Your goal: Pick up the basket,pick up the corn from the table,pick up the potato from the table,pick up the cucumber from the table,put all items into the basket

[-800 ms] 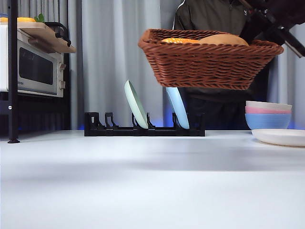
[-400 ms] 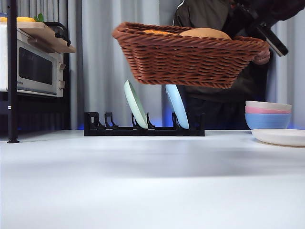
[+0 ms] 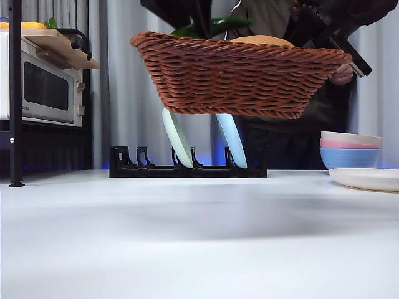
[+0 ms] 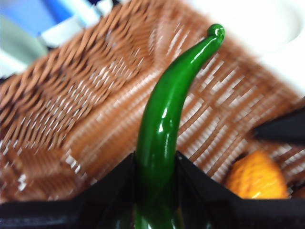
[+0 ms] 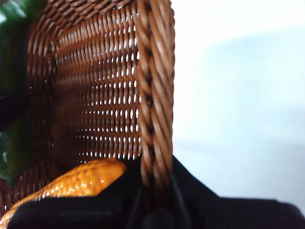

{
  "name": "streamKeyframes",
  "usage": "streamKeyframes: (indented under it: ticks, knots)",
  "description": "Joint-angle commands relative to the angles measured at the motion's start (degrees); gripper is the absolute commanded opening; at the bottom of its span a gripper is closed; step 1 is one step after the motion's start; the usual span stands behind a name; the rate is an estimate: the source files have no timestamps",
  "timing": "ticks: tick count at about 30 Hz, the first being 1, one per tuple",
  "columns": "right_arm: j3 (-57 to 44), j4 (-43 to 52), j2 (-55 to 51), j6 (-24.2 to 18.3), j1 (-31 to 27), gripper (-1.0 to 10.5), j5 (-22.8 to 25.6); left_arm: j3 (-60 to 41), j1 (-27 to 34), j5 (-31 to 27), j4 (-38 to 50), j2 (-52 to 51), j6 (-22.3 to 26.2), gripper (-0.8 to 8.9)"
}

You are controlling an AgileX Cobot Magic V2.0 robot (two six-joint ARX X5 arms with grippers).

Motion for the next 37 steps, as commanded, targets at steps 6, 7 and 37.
streamKeyframes:
  ticks: [6,7,37]
  knots:
    - [0.76,1.05,-0.52,0.42,0.13,-0.2,-0.33,0.22,1.31,-0.22,-1.18,0.13,0.39,5.5]
    - [0.76,1.05,-0.52,0.42,0.13,-0.2,-0.31,0.22,1.33,-0.2,-1.05,0.13,0.37,5.5]
    - [0.76,0.9,22.73,7.65,-0.26,0.8,4.46,10.36,1.22,-0.44,-8.24,-12.31,-0.17,5.34]
